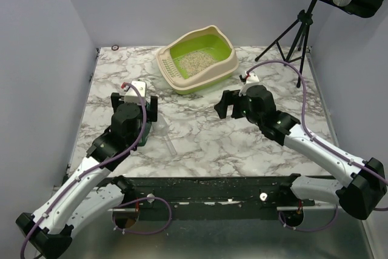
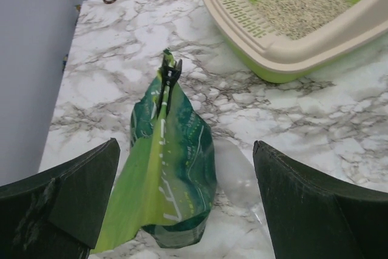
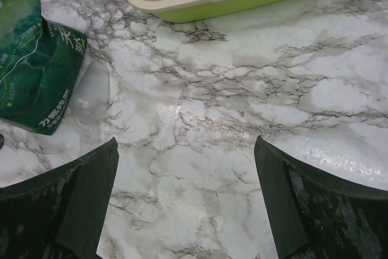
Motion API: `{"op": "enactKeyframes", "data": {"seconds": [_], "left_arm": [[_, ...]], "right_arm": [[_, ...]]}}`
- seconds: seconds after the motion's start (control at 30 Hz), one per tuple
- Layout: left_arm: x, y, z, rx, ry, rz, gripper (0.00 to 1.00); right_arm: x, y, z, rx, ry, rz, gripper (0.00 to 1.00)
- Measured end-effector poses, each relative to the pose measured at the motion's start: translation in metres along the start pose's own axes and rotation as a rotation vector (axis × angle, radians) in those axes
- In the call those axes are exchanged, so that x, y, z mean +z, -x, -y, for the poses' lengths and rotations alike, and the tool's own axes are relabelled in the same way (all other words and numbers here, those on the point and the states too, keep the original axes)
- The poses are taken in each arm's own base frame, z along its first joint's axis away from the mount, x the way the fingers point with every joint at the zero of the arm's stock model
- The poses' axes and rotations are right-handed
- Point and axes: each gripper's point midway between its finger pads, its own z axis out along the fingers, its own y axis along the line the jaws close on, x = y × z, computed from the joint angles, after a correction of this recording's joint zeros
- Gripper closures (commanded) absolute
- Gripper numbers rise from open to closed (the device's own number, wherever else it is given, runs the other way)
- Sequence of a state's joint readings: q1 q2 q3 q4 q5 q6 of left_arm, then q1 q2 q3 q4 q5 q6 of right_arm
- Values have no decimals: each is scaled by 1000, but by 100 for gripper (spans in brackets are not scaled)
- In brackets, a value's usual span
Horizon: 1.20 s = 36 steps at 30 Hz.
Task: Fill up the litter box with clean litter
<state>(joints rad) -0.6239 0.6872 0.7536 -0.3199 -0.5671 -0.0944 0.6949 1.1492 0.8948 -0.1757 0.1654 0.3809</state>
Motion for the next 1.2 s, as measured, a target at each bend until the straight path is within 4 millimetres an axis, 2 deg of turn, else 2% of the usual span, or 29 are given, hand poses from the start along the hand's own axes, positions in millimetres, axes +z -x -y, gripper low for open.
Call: {"op": "enactKeyframes", "data": {"seconds": [0.17, 0.4, 0.6, 0.77, 0.8, 0.83, 0.93, 0.97, 1.2], "left_arm": [[11, 8, -11, 47, 107, -51, 1], [28, -12, -29, 111, 186, -139, 11], [41, -27, -38, 115, 196, -198, 34], [47, -47, -38, 114, 174, -269, 44], [47, -51, -37, 114, 170, -282, 48], [47, -55, -36, 112, 164, -297, 56], [47, -65, -32, 110, 150, -336, 93], [47, -68, -32, 110, 149, -345, 100], [52, -75, -28, 118, 146, -399, 100]], "right_arm": [[6, -6, -11, 11, 59, -27, 0], [7, -7, -26, 31, 130, -35, 0], [6, -11, -33, 41, 175, -49, 0], [4, -16, -37, 43, 204, -65, 0], [3, -17, -37, 43, 209, -66, 0], [2, -18, -38, 43, 214, -69, 0], [0, -19, -40, 47, 229, -72, 0], [0, -19, -41, 47, 232, -73, 0], [-11, -17, -41, 49, 250, -60, 0]]}}
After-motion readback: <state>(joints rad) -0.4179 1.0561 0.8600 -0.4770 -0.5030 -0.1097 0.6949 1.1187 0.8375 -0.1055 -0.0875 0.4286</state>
